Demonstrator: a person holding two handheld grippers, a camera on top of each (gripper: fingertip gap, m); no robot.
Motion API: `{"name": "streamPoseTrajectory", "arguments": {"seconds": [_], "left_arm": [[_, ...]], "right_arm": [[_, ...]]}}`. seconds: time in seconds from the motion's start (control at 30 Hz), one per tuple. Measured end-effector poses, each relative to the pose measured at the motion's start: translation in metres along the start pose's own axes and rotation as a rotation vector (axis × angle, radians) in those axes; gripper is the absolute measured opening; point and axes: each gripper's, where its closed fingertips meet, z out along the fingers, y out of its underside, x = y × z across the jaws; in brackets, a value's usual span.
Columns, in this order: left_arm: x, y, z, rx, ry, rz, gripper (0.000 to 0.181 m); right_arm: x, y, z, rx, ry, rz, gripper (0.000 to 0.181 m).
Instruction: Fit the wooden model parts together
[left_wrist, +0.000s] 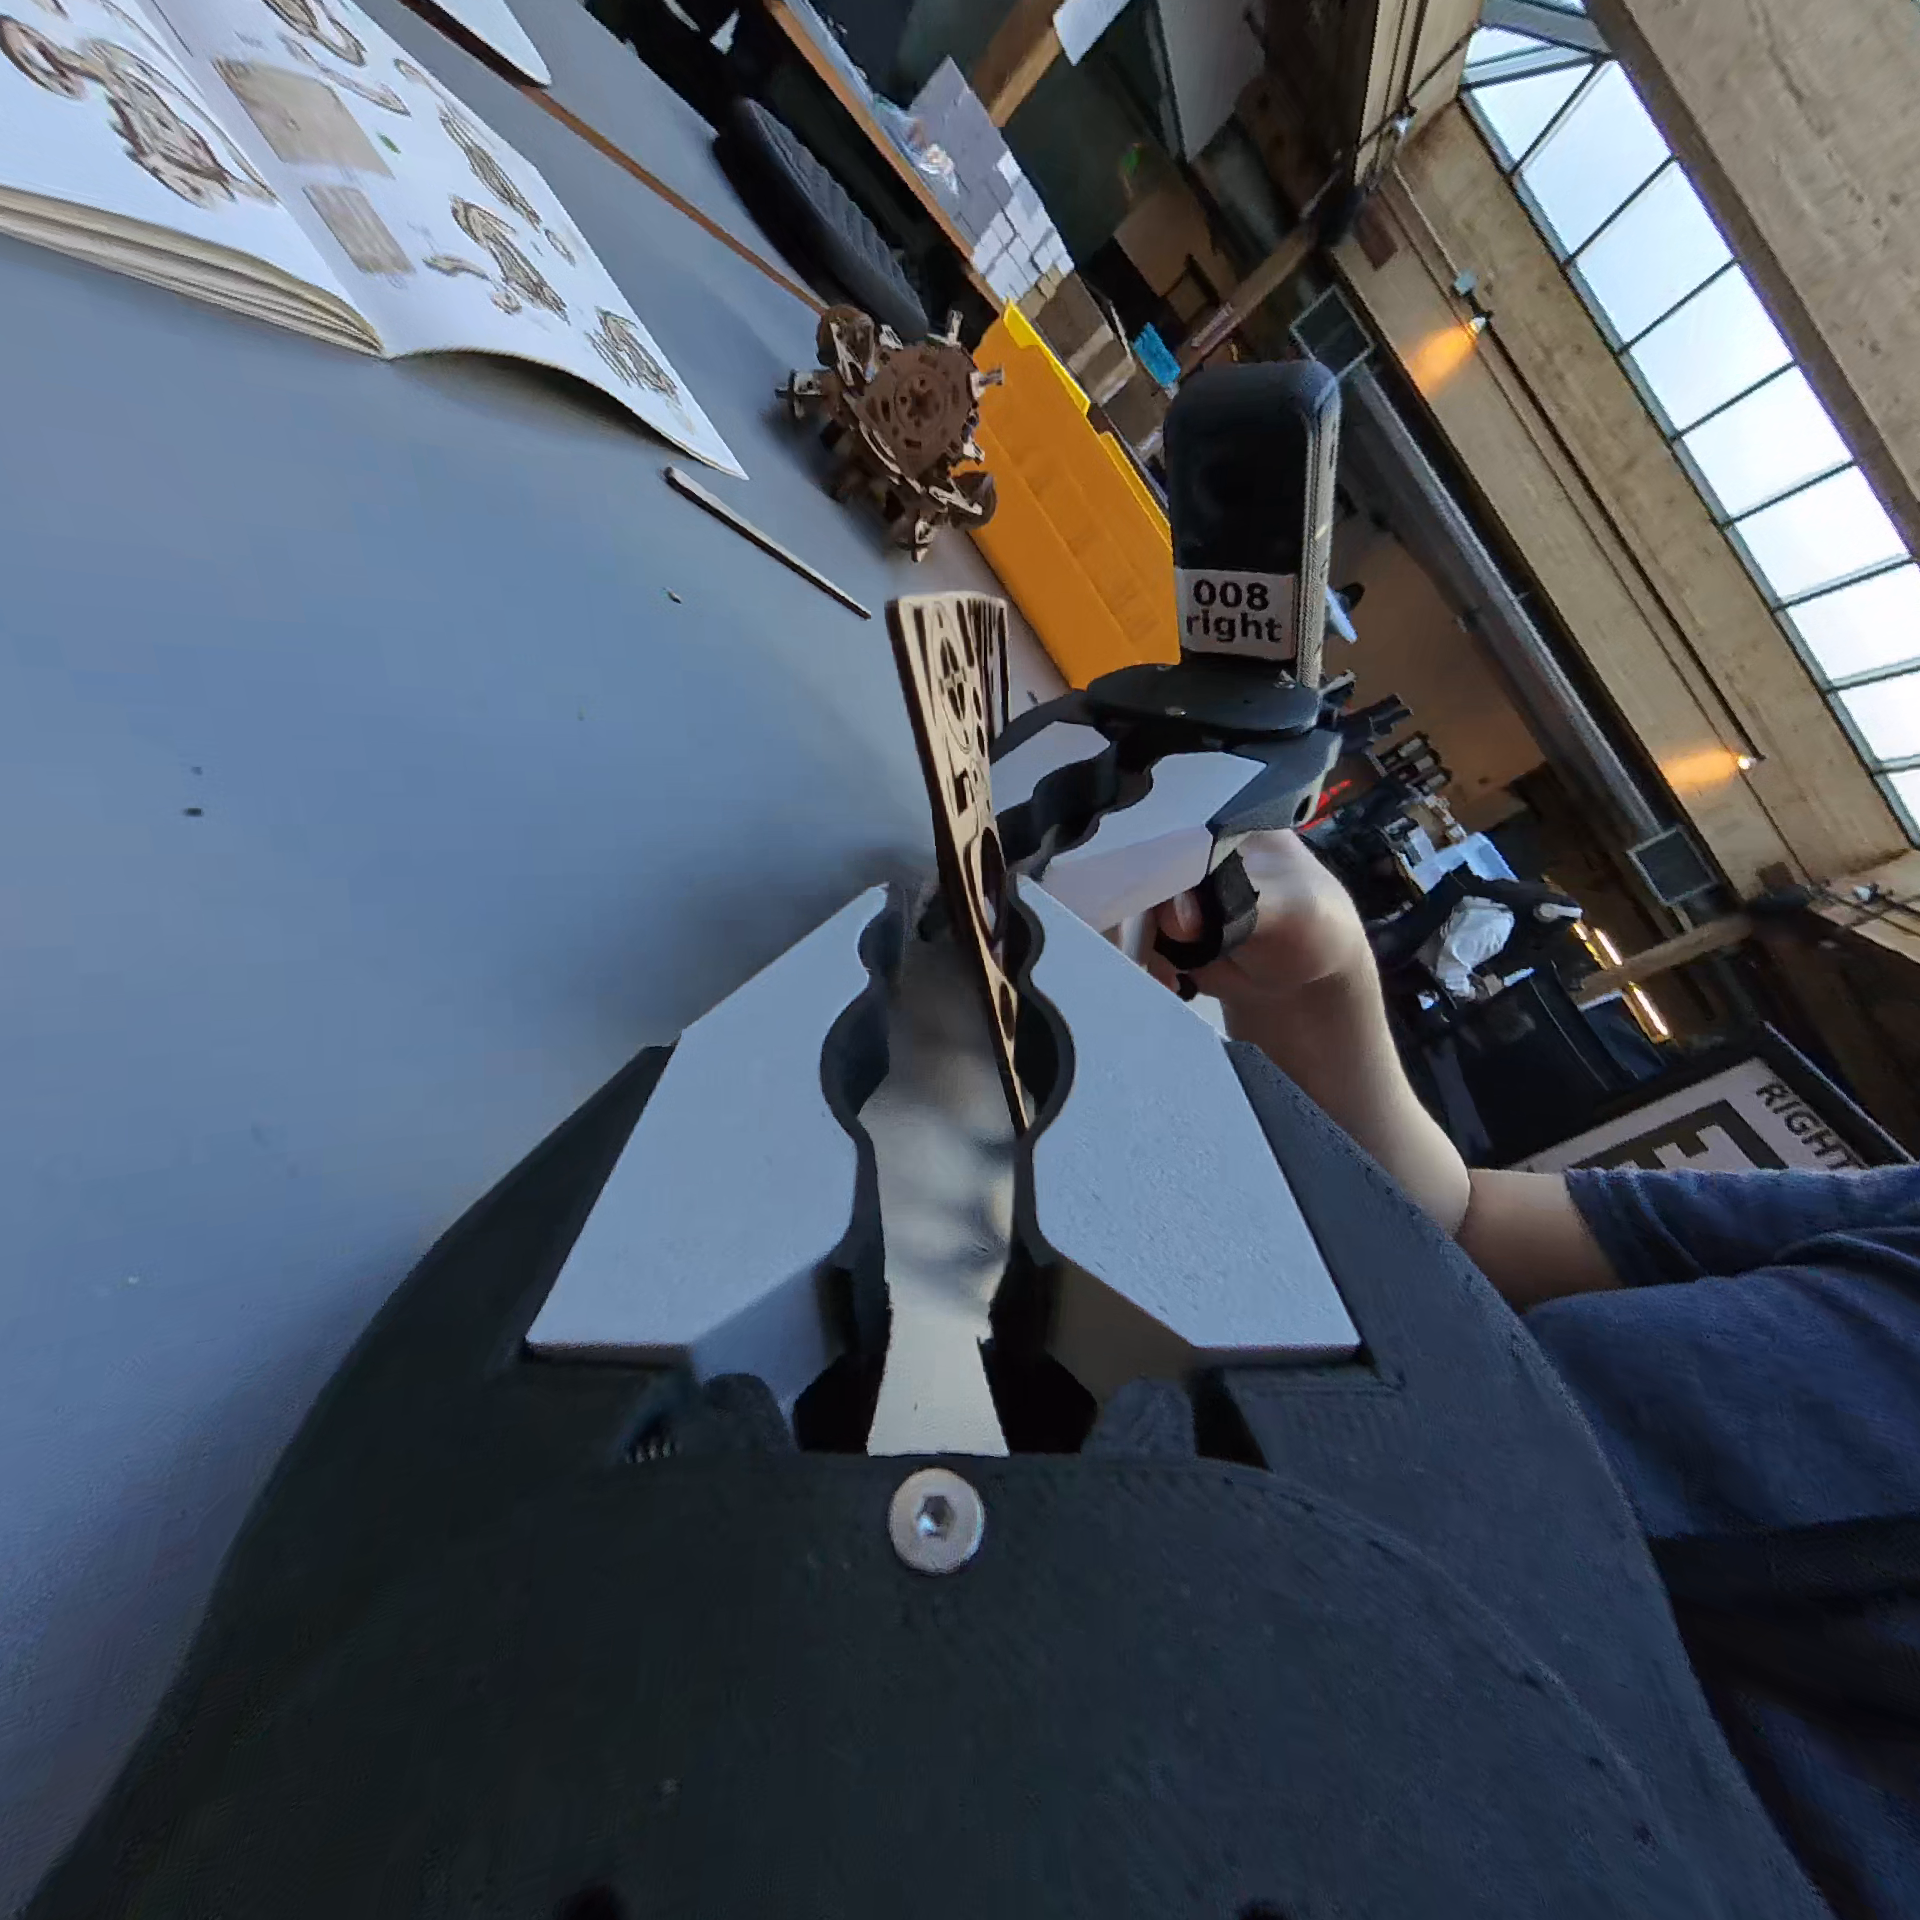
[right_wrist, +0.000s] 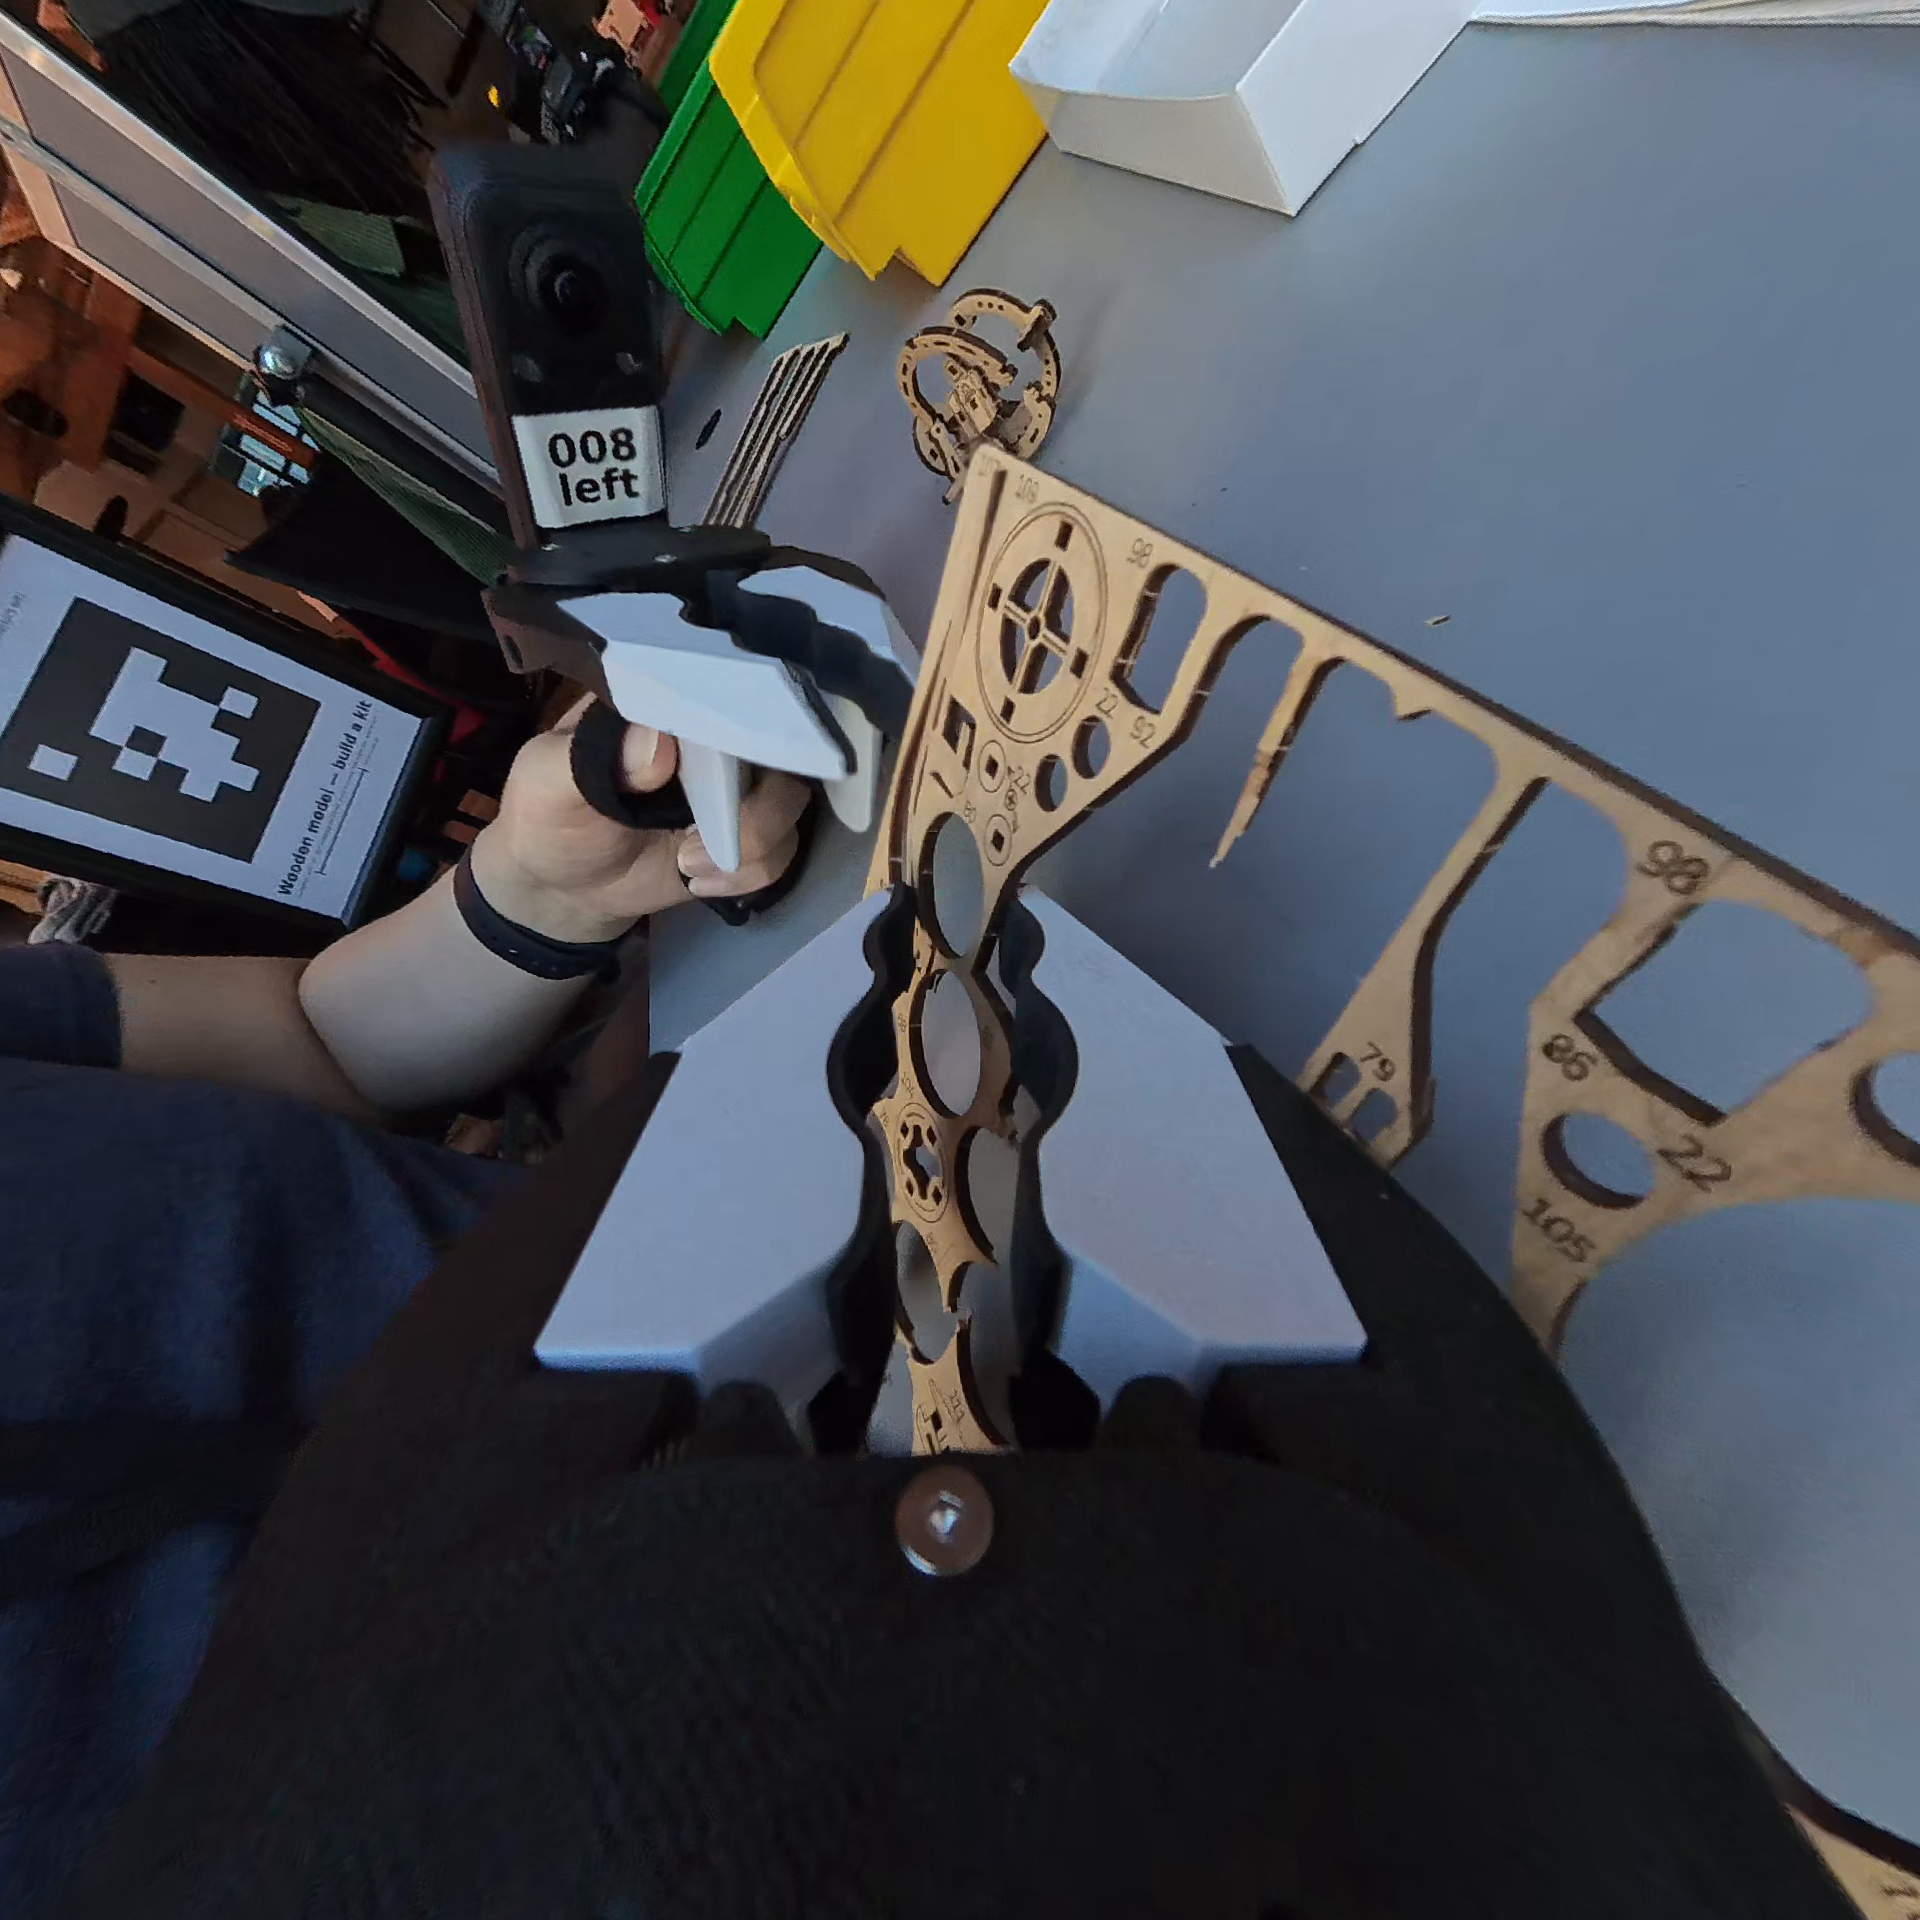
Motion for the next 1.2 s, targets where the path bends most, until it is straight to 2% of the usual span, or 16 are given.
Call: {"name": "streamPoseTrajectory", "arguments": {"seconds": [0.1, 0.17, 0.23, 0.47, 0.53, 0.6, 0.7, 0.8, 0.87, 0.93, 1.13, 1.2], "left_arm": [[-0.003, -0.006, 0.0, -0.003, -0.05, 0.054, 0.023], [-0.003, -0.01, 0.003, -0.004, -0.049, 0.068, 0.018], [-0.002, -0.008, 0.006, -0.035, -0.037, 0.082, 0.004], [0.003, -0.003, 0.009, -0.06, 0.029, 0.055, 0.003], [0.005, -0.002, 0.008, -0.063, 0.047, 0.039, 0.002], [0.011, -0.003, 0.005, -0.053, 0.085, 0.038, 0.002], [0.017, -0.01, -0.001, -0.003, 0.126, 0.018, 0.001], [0.017, -0.009, 0.0, 0.004, 0.13, 0.029, 0.002], [0.021, -0.008, -0.001, 0.005, 0.147, 0.046, 0.002], [0.023, -0.007, -0.001, -0.006, 0.157, 0.053, 0.002], [0.021, 0.001, -0.003, -0.106, 0.091, 0.14, 0.003], [0.024, -0.002, -0.005, -0.098, 0.098, 0.14, 0.002]], "right_arm": [[-0.006, 0.003, 0.004, -0.025, -0.01, -0.041, 0.015], [-0.007, 0.005, 0.005, -0.037, 0.001, -0.07, 0.016], [-0.006, 0.005, 0.006, -0.038, 0.013, -0.082, 0.016], [-0.008, 0.005, 0.007, -0.041, 0.013, -0.126, 0.018], [-0.008, 0.003, 0.006, -0.028, 0.012, -0.111, 0.02], [-0.009, -0.012, -0.002, 0.069, 0.0, -0.095, 0.022], [-0.019, -0.026, -0.012, 0.152, -0.085, -0.05, 0.02], [-0.019, -0.024, -0.011, 0.147, -0.114, -0.001, 0.021], [-0.016, -0.023, -0.012, 0.146, -0.108, 0.019, 0.008], [-0.019, -0.023, -0.014, 0.145, -0.128, 0.02, 0.006], [-0.019, -0.019, -0.01, 0.118, -0.131, 0.027, 0.006], [-0.024, -0.021, -0.011, 0.131, -0.168, 0.048, 0.01]]}}
